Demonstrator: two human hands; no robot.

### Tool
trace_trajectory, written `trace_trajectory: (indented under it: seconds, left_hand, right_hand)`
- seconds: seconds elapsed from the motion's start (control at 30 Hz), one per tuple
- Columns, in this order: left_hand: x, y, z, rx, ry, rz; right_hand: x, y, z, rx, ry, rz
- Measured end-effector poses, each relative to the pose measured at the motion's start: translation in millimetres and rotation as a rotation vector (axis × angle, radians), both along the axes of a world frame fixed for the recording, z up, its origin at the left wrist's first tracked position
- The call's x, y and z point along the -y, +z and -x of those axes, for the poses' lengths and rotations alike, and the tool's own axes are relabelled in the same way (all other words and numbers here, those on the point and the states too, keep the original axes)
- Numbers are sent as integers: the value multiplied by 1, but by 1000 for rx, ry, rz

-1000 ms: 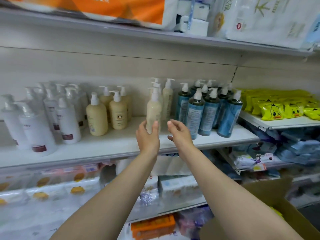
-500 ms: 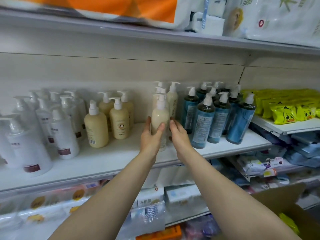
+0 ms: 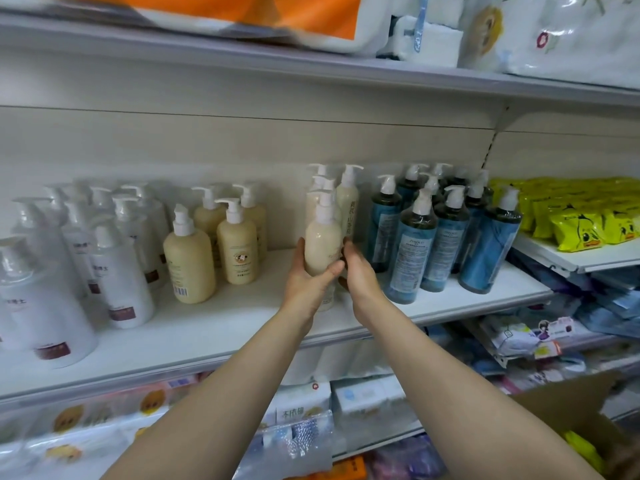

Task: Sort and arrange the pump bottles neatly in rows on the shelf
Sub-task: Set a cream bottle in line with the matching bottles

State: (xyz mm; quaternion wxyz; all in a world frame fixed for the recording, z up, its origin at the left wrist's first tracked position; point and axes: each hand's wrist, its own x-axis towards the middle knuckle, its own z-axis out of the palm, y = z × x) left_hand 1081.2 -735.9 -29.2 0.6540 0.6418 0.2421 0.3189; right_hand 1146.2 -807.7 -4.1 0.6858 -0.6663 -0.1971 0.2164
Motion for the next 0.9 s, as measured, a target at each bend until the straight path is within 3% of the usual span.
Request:
trace_trajectory:
  seconds: [0.53,0.9]
  left_hand:
    - [4,-2,4,66,199,71]
    - [-35,2,17,52,334,-9]
  right_hand:
    - [0,-3,-7,-19,4,-21]
    - [-11,-11,-10,-4,24,-3]
